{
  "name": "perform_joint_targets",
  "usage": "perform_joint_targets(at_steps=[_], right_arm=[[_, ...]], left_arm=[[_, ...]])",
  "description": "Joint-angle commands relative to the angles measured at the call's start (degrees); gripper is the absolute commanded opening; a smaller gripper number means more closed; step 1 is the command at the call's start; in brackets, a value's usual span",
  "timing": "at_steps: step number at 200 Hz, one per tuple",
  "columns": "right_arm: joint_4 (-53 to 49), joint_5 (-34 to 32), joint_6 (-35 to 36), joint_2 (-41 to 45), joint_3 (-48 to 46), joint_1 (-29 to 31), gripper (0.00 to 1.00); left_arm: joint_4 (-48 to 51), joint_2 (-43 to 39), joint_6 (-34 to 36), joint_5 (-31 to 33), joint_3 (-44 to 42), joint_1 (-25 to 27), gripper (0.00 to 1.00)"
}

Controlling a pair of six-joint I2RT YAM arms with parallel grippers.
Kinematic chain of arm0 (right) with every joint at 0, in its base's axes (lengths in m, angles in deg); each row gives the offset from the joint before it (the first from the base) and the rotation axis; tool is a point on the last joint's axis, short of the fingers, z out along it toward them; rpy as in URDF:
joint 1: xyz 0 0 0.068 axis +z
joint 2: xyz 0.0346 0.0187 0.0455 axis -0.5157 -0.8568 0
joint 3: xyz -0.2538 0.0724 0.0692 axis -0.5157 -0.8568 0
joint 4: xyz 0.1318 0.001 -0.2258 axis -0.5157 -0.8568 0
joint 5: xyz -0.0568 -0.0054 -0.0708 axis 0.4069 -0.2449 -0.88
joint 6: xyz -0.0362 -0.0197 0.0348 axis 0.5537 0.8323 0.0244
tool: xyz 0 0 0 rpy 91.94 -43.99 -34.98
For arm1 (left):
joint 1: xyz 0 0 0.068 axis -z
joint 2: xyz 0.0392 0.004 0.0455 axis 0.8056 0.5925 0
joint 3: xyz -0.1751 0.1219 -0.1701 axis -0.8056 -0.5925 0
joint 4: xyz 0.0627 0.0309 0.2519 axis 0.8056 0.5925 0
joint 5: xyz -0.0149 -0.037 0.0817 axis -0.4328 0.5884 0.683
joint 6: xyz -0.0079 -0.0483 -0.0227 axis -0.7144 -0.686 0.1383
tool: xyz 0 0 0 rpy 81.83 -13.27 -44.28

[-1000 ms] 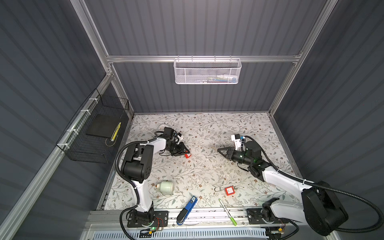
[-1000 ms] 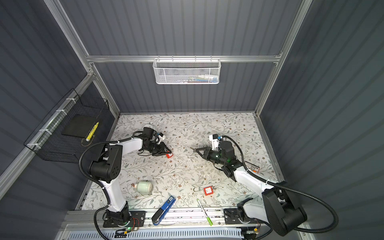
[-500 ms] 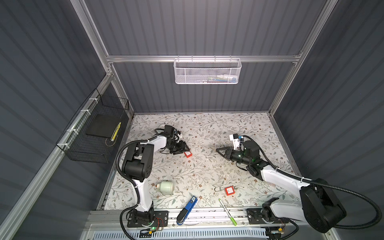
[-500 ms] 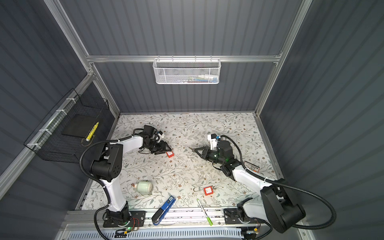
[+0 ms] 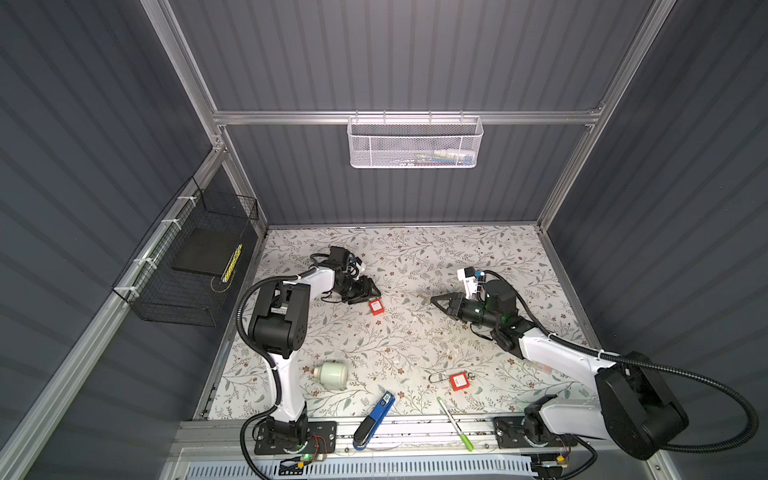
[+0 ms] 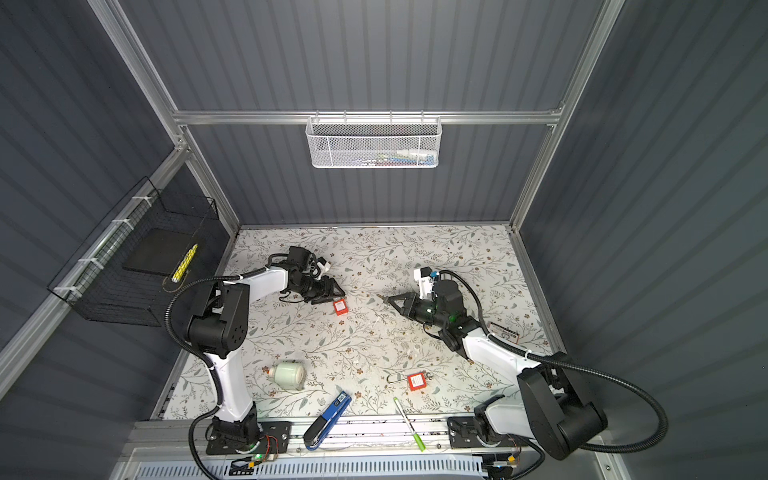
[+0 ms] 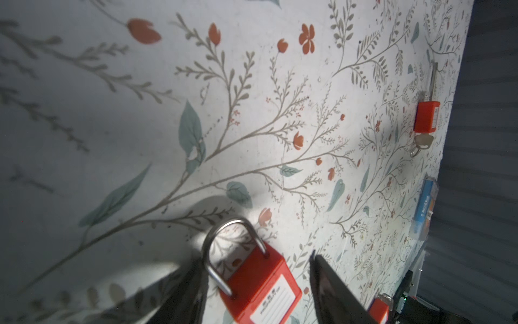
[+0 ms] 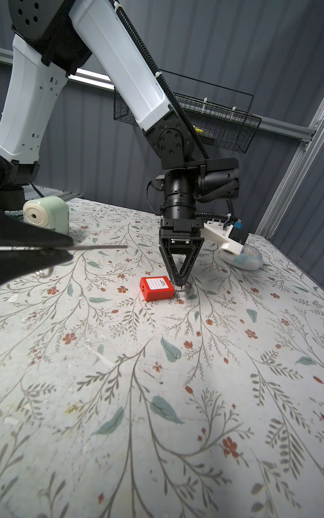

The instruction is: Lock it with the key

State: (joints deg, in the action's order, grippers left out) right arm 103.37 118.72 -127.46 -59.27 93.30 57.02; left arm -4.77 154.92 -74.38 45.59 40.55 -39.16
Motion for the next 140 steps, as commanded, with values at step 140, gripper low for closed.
perform_joint_targets(at_steps=[140], right_arm=[[7.9, 0.1, -3.3, -2.2, -0.7, 0.9, 0.00]], left_arm=[[1.1, 3.5, -0.2, -7.5, 2.4, -0.4, 0.61]])
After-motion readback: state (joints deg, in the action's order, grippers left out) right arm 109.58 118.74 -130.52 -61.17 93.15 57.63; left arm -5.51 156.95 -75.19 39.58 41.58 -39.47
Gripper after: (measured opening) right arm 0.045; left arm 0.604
